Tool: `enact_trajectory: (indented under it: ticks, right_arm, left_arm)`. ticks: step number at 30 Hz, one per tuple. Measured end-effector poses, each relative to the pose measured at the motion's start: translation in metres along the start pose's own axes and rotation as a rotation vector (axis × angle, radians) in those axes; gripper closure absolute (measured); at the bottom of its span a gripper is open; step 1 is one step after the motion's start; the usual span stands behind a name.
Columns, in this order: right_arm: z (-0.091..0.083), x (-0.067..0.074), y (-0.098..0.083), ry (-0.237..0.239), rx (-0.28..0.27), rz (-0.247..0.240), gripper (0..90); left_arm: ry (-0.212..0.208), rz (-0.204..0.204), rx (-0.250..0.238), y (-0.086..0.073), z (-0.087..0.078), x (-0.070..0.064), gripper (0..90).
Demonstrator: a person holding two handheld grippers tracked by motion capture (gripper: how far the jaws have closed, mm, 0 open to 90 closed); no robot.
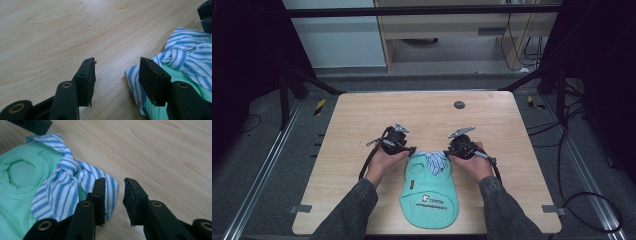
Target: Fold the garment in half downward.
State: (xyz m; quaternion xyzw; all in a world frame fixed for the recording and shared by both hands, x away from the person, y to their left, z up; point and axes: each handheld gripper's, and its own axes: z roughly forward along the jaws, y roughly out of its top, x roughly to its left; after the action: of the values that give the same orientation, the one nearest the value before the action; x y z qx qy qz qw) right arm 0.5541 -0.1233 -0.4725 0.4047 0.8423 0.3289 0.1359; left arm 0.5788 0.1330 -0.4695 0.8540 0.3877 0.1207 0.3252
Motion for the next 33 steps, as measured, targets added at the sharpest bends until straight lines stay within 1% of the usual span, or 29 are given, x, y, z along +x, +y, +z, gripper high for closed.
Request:
enact_trajectory:
  ticks: [2, 5, 7, 9, 11, 12, 13, 16, 18, 21, 22, 23, 24, 26, 28, 29, 30, 33]
  right_arm:
    - [0.001, 0.000, 0.000, -0.005, 0.003, 0.002, 70.7]
    - [0.001, 0.000, 0.000, -0.004, 0.006, -0.002, 70.7]
    - [0.001, 0.000, 0.000, 0.000, 0.000, -0.008, 70.2]
    - [0.002, 0.000, 0.001, 0.002, 0.003, 0.000, 69.6]
    - [0.004, 0.000, 0.001, -0.002, 0.013, -0.003, 68.0]
    - [0.005, 0.001, 0.000, 0.002, 0.017, 0.002, 66.8]
    - [0.007, 0.001, 0.000, -0.002, 0.024, -0.007, 64.9]
    - [0.009, 0.002, -0.001, 0.001, 0.026, -0.004, 63.1]
    - [0.013, 0.004, -0.002, 0.010, 0.033, -0.006, 61.2]
    - [0.017, 0.006, -0.005, 0.013, 0.056, -0.006, 61.3]
    - [0.017, 0.006, -0.005, 0.013, 0.056, -0.006, 61.3]
    - [0.018, 0.006, -0.006, 0.015, 0.043, 0.002, 61.9]
    - [0.018, 0.006, -0.006, 0.017, 0.040, 0.001, 62.8]
    - [0.017, 0.006, -0.007, 0.026, 0.042, -0.007, 67.3]
    - [0.017, 0.008, -0.006, 0.038, 0.046, -0.008, 74.6]
    - [0.017, 0.008, -0.006, 0.038, 0.046, -0.008, 74.6]
    - [0.017, 0.010, -0.006, 0.059, 0.049, -0.008, 80.9]
    - [0.017, 0.012, -0.005, 0.062, 0.050, -0.019, 82.4]
  left_arm:
    - [0.004, 0.008, 0.017, -0.002, 0.004, -0.001, 47.9]
    - [0.000, 0.005, 0.022, -0.004, 0.006, -0.002, 47.9]
    - [0.002, 0.013, 0.032, -0.007, 0.009, -0.004, 47.8]
    - [-0.009, 0.015, 0.039, -0.008, 0.011, -0.005, 47.9]
    - [-0.005, 0.029, 0.042, -0.008, 0.012, -0.007, 47.6]
    - [-0.004, 0.034, 0.044, -0.008, 0.012, -0.008, 47.4]
    - [-0.006, 0.034, 0.048, -0.008, 0.013, -0.008, 47.3]
    - [-0.009, 0.028, 0.047, -0.009, 0.014, -0.008, 47.4]
    - [-0.005, 0.035, 0.043, -0.010, 0.014, -0.009, 47.7]
    - [-0.006, 0.047, 0.042, -0.011, 0.014, -0.011, 48.1]
    - [-0.006, 0.047, 0.042, -0.011, 0.014, -0.011, 49.1]
    - [-0.008, 0.049, 0.042, -0.011, 0.014, -0.012, 50.2]
    - [-0.016, 0.057, 0.042, -0.011, 0.014, -0.013, 52.0]
    - [-0.033, 0.064, 0.041, -0.011, 0.013, -0.014, 57.9]
    - [-0.062, 0.073, 0.050, -0.011, 0.013, -0.017, 68.7]
    - [-0.062, 0.073, 0.050, -0.011, 0.013, -0.017, 73.2]
    - [-0.078, 0.077, 0.059, -0.011, 0.012, -0.020, 77.7]
    - [-0.075, 0.088, 0.061, -0.011, 0.012, -0.021, 83.0]
